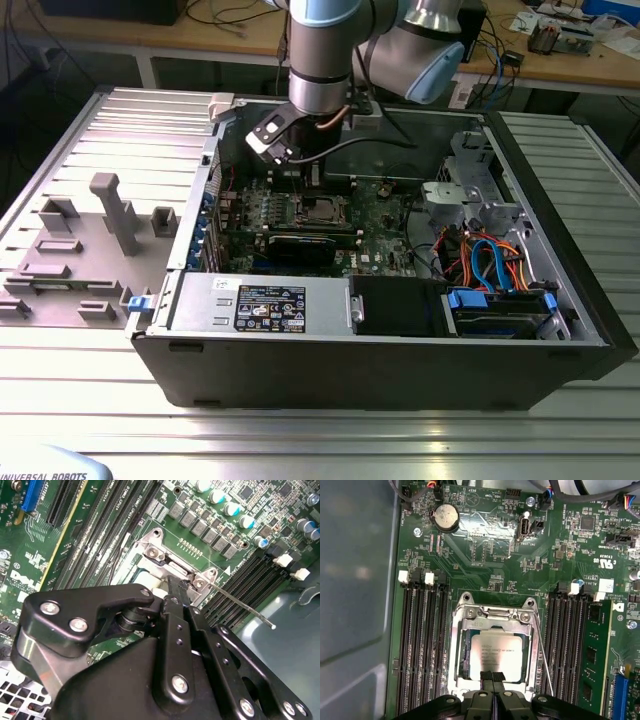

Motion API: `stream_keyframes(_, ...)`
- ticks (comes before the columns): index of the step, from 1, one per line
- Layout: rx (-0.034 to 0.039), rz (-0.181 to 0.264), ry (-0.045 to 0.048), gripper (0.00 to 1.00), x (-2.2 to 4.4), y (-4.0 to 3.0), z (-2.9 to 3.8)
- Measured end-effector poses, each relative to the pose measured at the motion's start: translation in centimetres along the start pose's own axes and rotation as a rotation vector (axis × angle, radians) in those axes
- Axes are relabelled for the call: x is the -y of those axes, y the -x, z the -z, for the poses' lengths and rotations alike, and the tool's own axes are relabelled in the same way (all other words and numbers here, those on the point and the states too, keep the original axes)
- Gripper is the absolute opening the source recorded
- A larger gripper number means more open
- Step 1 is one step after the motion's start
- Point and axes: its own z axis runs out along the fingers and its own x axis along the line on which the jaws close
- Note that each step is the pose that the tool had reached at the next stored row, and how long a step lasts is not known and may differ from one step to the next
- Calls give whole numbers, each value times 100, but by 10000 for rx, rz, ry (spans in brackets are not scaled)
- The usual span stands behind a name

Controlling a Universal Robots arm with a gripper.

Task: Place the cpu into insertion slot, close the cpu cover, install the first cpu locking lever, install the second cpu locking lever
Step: 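Close the cpu cover, then install the first cpu locking lever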

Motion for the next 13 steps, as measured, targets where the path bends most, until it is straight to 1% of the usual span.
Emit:
stream_keyframes(6, -1, 2, 1, 11, -96, 8, 1)
stream_keyframes(9, 1, 0, 1, 11, -96, 8, 0)
stream_keyframes(11, 40, 0, -2, 11, -99, 8, 0)
stream_keyframes(13, 42, 0, -2, 11, -99, 8, 1)
